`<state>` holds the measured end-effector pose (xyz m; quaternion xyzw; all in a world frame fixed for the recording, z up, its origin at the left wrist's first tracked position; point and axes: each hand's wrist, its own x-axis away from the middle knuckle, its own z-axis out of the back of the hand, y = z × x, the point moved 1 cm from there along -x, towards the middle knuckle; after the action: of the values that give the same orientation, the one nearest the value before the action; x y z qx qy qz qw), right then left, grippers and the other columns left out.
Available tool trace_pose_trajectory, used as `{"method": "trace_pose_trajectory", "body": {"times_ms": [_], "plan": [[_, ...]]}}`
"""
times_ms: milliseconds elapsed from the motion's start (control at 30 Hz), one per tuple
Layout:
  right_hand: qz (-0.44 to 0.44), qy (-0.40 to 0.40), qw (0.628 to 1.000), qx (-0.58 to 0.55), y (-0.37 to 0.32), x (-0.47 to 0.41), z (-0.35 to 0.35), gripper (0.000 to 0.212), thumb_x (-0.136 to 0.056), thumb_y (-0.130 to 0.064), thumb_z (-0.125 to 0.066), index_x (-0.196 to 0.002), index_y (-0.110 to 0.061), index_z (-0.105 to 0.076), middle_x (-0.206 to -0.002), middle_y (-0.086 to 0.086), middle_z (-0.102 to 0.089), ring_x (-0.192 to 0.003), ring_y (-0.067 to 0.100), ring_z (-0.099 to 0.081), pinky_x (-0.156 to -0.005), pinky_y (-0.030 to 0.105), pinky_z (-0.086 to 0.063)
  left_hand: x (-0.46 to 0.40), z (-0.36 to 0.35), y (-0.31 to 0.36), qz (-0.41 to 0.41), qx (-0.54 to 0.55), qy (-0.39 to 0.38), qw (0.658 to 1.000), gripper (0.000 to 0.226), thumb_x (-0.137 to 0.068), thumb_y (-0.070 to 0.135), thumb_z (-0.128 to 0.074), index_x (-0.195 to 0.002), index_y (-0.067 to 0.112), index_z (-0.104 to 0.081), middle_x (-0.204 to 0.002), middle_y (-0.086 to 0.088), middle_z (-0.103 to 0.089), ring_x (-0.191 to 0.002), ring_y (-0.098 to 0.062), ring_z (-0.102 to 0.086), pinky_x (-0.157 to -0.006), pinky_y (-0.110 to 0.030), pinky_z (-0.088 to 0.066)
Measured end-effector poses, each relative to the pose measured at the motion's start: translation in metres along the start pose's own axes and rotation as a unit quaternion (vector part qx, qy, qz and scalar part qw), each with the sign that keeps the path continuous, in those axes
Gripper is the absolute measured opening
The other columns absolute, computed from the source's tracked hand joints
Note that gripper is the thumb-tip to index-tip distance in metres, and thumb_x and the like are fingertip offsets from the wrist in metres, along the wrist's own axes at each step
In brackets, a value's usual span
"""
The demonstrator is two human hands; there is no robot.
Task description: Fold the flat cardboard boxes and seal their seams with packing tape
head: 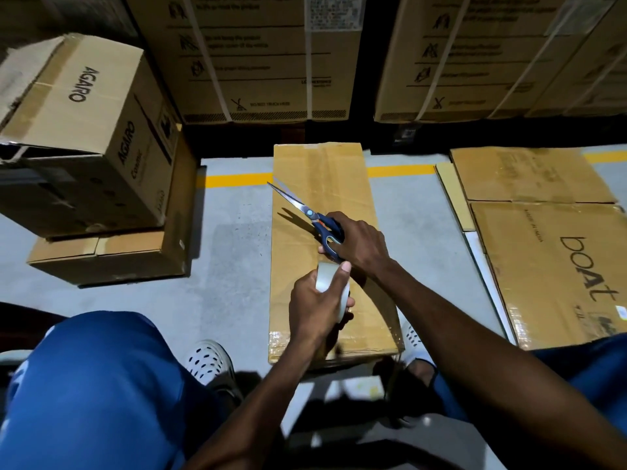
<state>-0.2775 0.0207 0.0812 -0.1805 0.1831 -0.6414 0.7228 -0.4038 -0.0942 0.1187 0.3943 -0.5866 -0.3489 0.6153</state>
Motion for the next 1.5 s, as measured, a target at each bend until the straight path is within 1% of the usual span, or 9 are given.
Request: {"method": "trace_pose_trajectory", "body": {"times_ms": [300,400,500,600,733,900,1067,1300,1500], "plan": [[0.008,0.078,0.997,0.012,-0.006,-0.04,-0.011,0.048,-0.089,-0.043,-0.067,-0.132,-0.026,-0.057,-0.115,0.005,-0.071,-0.104,0.033,-0.063,-0.075,0.03,-0.027,-0.025,0.007,0.018,-0.064,-0.02,0.02,0.998,0.038,-0.086,0.043,-0.076,-0.083,0.008,-0.064,-0.063,-0.004,-0.07,-0.058,-0.02,-0.071,-0.061,-0.057,-0.06],[-0.001,0.086,0.996,0.016,-0.013,-0.05,-0.017,0.052,-0.087,-0.047,-0.071,-0.131,-0.024,-0.057,-0.114,0.007,-0.071,-0.102,0.035,-0.063,-0.077,0.032,-0.031,-0.027,0.015,0.013,-0.055,-0.037,0.016,0.998,0.05,-0.078,0.057,-0.073,-0.089,0.01,-0.065,-0.066,-0.005,-0.072,-0.064,-0.024,-0.073,-0.07,-0.057,-0.06],[-0.004,0.072,0.997,0.024,-0.015,-0.052,-0.024,0.055,-0.086,-0.05,-0.071,-0.131,-0.023,-0.056,-0.119,0.007,-0.07,-0.103,0.035,-0.063,-0.085,0.037,-0.037,-0.026,0.02,0.009,-0.037,-0.019,0.017,0.999,0.038,-0.084,0.047,-0.075,-0.087,0.01,-0.065,-0.067,-0.009,-0.072,-0.06,-0.024,-0.07,-0.067,-0.061,-0.059],[0.018,0.068,0.997,0.034,-0.014,-0.051,-0.016,0.051,-0.088,-0.047,-0.069,-0.131,-0.021,-0.056,-0.113,0.009,-0.07,-0.098,0.036,-0.064,-0.073,0.033,-0.031,-0.024,0.02,0.015,-0.021,-0.004,-0.007,1.0,0.029,-0.087,0.039,-0.076,-0.082,0.012,-0.064,-0.064,-0.011,-0.068,-0.056,-0.024,-0.066,-0.061,-0.066,-0.056],[0.044,0.032,0.998,0.008,-0.009,-0.04,-0.008,0.046,-0.09,-0.043,-0.068,-0.131,-0.025,-0.058,-0.106,0.005,-0.072,-0.091,0.031,-0.065,-0.065,0.031,-0.037,-0.024,0.021,0.019,-0.035,-0.033,-0.02,0.999,0.027,-0.086,0.039,-0.076,-0.084,0.015,-0.065,-0.067,-0.009,-0.072,-0.061,-0.021,-0.071,-0.066,-0.059,-0.06],[-0.017,-0.076,0.986,-0.148,-0.008,-0.022,-0.005,0.06,-0.079,-0.051,-0.08,-0.13,-0.03,-0.058,-0.112,-0.007,-0.069,-0.099,0.02,-0.064,-0.078,0.031,-0.049,-0.022,0.023,0.019,-0.024,-0.011,0.003,1.0,0.027,-0.087,0.038,-0.076,-0.083,0.014,-0.065,-0.065,-0.011,-0.071,-0.056,-0.023,-0.067,-0.062,-0.052,-0.059],[-0.006,-0.004,1.0,-0.006,-0.013,-0.018,-0.014,0.067,-0.079,-0.058,-0.075,-0.137,-0.034,-0.051,-0.117,-0.001,-0.071,-0.106,0.03,-0.064,-0.077,0.036,-0.047,-0.006,0.027,0.009,-0.002,-0.024,0.01,1.0,0.037,-0.085,0.046,-0.075,-0.085,0.01,-0.068,-0.067,-0.012,-0.073,-0.056,-0.024,-0.068,-0.061,-0.049,-0.061],[0.044,0.077,0.993,0.081,-0.023,-0.004,-0.018,0.044,-0.091,-0.048,-0.062,-0.127,-0.023,-0.057,-0.1,0.007,-0.072,-0.085,0.037,-0.066,-0.063,0.034,-0.044,0.008,0.034,-0.001,-0.002,-0.008,0.012,1.0,0.029,-0.089,0.038,-0.074,-0.079,0.014,-0.063,-0.064,-0.015,-0.07,-0.056,-0.024,-0.068,-0.058,-0.041,-0.06],[0.025,-0.008,0.999,-0.024,-0.018,0.015,-0.011,0.047,-0.09,-0.038,-0.069,-0.133,-0.024,-0.057,-0.112,0.007,-0.072,-0.097,0.035,-0.065,-0.068,0.032,-0.039,0.014,0.035,0.001,-0.008,0.0,0.018,1.0,0.029,-0.089,0.039,-0.073,-0.082,0.012,-0.064,-0.064,-0.012,-0.071,-0.056,-0.023,-0.067,-0.057,-0.037,-0.058]]}}
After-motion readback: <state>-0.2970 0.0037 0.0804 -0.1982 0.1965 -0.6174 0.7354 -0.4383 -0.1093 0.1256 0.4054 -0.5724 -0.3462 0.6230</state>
